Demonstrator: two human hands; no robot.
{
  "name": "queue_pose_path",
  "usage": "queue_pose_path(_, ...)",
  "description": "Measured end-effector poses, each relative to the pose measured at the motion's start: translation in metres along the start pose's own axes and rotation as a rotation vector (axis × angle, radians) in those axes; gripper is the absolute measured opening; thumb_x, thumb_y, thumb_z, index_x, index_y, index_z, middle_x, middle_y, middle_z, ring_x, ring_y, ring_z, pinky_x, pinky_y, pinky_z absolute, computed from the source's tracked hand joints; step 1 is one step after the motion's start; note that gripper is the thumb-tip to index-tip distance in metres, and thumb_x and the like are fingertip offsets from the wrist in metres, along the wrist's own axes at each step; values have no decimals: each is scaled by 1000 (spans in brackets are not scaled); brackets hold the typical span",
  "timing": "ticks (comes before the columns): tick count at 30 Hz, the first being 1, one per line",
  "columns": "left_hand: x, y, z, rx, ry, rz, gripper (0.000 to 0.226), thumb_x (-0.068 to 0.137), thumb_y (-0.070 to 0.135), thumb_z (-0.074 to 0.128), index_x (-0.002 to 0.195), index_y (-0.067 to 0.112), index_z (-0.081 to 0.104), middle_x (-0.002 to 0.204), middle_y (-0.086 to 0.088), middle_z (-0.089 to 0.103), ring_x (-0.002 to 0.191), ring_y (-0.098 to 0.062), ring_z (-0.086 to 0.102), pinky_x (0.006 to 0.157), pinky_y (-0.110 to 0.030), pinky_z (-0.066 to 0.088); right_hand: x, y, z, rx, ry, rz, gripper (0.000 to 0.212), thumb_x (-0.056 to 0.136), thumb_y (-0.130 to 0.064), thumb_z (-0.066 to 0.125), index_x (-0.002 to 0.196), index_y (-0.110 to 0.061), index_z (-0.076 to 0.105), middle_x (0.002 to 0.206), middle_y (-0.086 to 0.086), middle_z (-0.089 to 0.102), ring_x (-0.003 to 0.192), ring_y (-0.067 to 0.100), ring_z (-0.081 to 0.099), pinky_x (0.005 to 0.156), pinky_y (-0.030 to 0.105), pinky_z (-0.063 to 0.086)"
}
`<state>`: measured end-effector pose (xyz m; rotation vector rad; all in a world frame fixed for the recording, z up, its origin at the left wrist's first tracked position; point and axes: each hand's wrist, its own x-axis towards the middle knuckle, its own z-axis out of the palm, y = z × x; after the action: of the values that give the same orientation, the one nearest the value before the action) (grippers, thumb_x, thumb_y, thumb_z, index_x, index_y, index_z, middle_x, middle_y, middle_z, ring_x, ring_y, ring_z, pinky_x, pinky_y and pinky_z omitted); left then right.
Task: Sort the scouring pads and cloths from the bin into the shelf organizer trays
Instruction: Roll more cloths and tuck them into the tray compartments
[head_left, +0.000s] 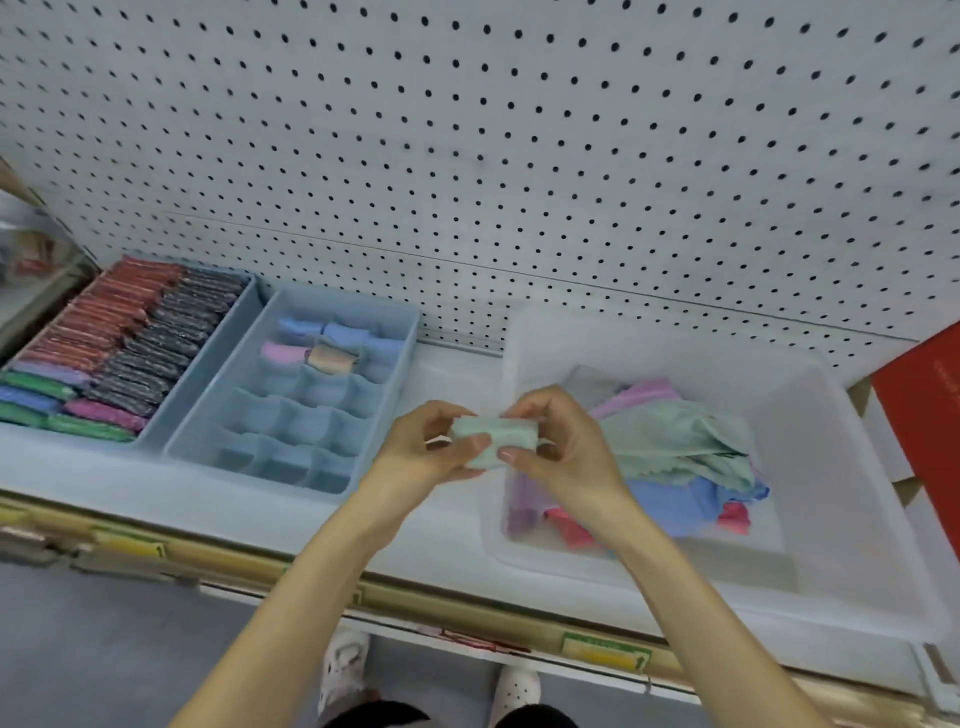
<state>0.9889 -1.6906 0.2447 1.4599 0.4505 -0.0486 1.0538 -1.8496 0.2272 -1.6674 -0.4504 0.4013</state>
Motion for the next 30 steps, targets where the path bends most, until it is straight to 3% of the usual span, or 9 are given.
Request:
queue_pose_path(2,8,-1,-34,101,22,30,18,81,-3,72,92,9,65,88,-6,65,76,-14,62,66,-16,52,18,0,24,-96,-77,20,49,73,-7,74,103,-43,58,97,-8,64,93,11,63,81,24,51)
queue_pose_path(5,30,-1,-98,238,25,1,30,76,-1,77,91,21,63,85,-4,67,72,-10,64,66,-16,51,54,-6,73,-300,-183,40,31,79,-11,77,102,-26,65,94,-11,66,85,-3,59,76,12,43)
queue_pose_path(11,72,1,-205,227,-161,-6,30,84,-3,69,103,15,55,82,4,75,80,-8,68,72,-20,52,116,-11,148,-599,-347,109,15,85,-21,70,99,-19,64,88,-5,64,78,12,55,72,28,43)
queue_pose_path(16,106,-12,-271,637,192,216,20,93,10,61,112,16,59,114,2,65,107,-14,60,94,-29,44,161,12,159,-756,11,203,21,85,-12,62,102,-17,50,97,3,65,86,26,58,73,35,44)
queue_pose_path(20,128,-40,-302,1080,91,358,42,92,9,60,134,11,52,143,-10,47,131,-28,43,112,-36,30,191,36,168,-1172,66,131,22,84,-13,63,106,-15,59,92,8,68,91,31,60,76,33,34)
queue_pose_path(23,137,-56,-306,1298,49,388,44,97,20,52,140,15,49,148,-14,43,137,-31,40,114,-47,28,202,48,177,-1525,-73,88,41,45,-14,87,80,-18,66,59,1,62,64,25,60,66,29,41)
queue_pose_path(26,139,-59,-306,1367,68,385,50,100,33,27,142,15,48,147,-12,45,135,-28,43,114,-45,28,205,58,181,-1646,-88,-7,51,17,-7,84,61,-20,61,41,-5,48,43,20,51,56,25,39)
queue_pose_path(28,138,-62,-306,1384,76,381,54,99,33,21,141,13,49,144,-13,48,133,-28,46,113,-45,29,207,53,188,-1692,-144,29,47,25,-8,83,64,-22,60,44,-6,51,45,19,52,59,25,36)
queue_pose_path(30,139,-64,-306,1411,87,387,53,100,32,21,140,12,49,139,-14,54,130,-29,49,113,-44,29,209,48,192,-1700,-241,95,34,59,-9,76,86,-23,61,68,-3,64,67,21,61,71,30,31)
